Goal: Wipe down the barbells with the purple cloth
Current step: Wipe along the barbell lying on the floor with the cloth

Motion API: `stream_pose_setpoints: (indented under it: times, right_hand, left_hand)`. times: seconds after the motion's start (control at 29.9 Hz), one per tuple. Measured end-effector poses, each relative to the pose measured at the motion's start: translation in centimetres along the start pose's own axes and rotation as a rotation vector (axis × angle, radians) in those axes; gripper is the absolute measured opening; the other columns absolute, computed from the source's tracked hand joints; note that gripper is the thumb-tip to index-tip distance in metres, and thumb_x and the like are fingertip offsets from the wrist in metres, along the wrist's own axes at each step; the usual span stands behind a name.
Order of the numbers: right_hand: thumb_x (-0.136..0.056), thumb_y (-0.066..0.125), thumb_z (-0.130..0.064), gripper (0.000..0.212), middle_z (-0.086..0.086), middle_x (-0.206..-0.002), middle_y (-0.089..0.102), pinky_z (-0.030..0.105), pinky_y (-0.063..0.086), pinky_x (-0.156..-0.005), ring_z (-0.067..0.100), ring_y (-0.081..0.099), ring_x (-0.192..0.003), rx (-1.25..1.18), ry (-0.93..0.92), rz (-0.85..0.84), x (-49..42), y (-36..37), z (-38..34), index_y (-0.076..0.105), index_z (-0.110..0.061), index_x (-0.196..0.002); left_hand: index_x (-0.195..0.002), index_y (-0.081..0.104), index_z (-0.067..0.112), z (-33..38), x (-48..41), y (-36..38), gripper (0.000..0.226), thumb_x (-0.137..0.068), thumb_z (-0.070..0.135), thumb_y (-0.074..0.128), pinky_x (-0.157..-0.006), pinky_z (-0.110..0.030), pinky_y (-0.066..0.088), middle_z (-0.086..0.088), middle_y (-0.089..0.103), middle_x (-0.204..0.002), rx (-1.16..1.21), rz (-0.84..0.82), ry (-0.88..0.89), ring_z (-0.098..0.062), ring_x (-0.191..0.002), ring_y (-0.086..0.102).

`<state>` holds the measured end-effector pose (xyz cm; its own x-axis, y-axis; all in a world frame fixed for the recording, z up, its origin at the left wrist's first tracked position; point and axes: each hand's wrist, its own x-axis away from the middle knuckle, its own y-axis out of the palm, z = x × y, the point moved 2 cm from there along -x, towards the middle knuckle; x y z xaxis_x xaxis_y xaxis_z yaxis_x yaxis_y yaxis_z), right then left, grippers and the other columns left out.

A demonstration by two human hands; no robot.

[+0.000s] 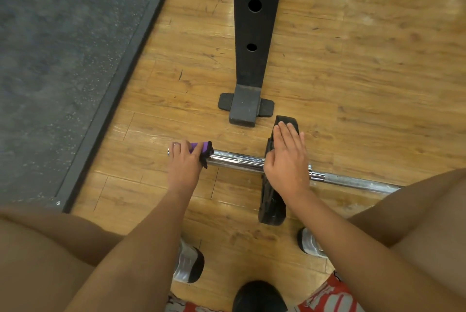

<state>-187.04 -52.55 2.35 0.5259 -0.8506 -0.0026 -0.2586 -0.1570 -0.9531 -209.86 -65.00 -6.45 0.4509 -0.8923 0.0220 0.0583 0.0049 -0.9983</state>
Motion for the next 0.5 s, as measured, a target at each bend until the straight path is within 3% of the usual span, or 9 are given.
stream_pose_setpoints:
  times: [0.07, 0.2, 0.33, 0.4, 0.5]
  right_hand:
    - [-0.091, 0.02, -0.03, 0.07, 0.012, -0.159, 0.038, 0.046, 0.01, -0.127, 0.026, 0.026, -0.152, -0.003, 0.004, -0.002, -0.1, 0.0, 0.0, 0.04, -0.003, -0.152]
    - [-0.092, 0.031, -0.025, 0.064, 0.011, -0.159, 0.039, 0.045, 0.009, -0.127, 0.026, 0.026, -0.152, -0.008, 0.017, -0.003, -0.2, 0.0, 0.1, 0.041, -0.003, -0.152]
    - [-0.092, 0.029, -0.025, 0.065, 0.011, -0.159, 0.039, 0.045, 0.01, -0.127, 0.025, 0.027, -0.151, -0.01, 0.019, 0.0, -0.3, 0.1, 0.2, 0.041, -0.003, -0.151]
    - [-0.091, 0.024, -0.027, 0.067, 0.011, -0.159, 0.039, 0.045, 0.01, -0.127, 0.025, 0.027, -0.151, -0.008, 0.018, 0.005, -0.3, 0.1, 0.2, 0.041, -0.003, -0.151]
    - [-0.09, 0.018, -0.031, 0.071, 0.011, -0.159, 0.038, 0.045, 0.009, -0.127, 0.025, 0.025, -0.152, -0.01, 0.015, 0.005, -0.3, 0.1, 0.3, 0.041, -0.003, -0.151]
  left_hand:
    - [-0.13, 0.061, 0.009, 0.4, 0.2, 0.2, 0.052, -0.081, 0.011, 0.077, -0.112, -0.058, 0.033, -0.017, 0.053, -0.107, -0.029, -0.002, -0.013, -0.038, -0.102, 0.05]
    - [-0.132, 0.056, 0.009, 1.6, 0.5, 0.2, 0.053, -0.082, 0.002, 0.07, -0.116, -0.057, 0.028, -0.017, 0.051, -0.13, -0.004, -0.045, -0.07, -0.035, -0.124, 0.045]
    - [-0.148, 0.039, 0.011, 2.3, 0.6, 0.3, 0.055, -0.094, 0.004, 0.053, -0.122, -0.053, 0.014, -0.016, 0.032, -0.159, -0.005, -0.153, -0.112, -0.031, -0.151, 0.022]
    - [-0.152, 0.033, 0.014, 2.1, 0.8, 0.5, 0.062, -0.095, 0.009, 0.057, -0.121, -0.05, 0.019, -0.014, 0.028, -0.162, -0.004, -0.179, -0.095, -0.031, -0.151, 0.02]
    - [-0.151, 0.035, 0.02, 1.4, 0.8, 0.3, 0.064, -0.094, 0.018, 0.063, -0.11, -0.043, 0.036, -0.011, 0.038, -0.156, 0.015, -0.173, -0.07, -0.033, -0.137, 0.037]
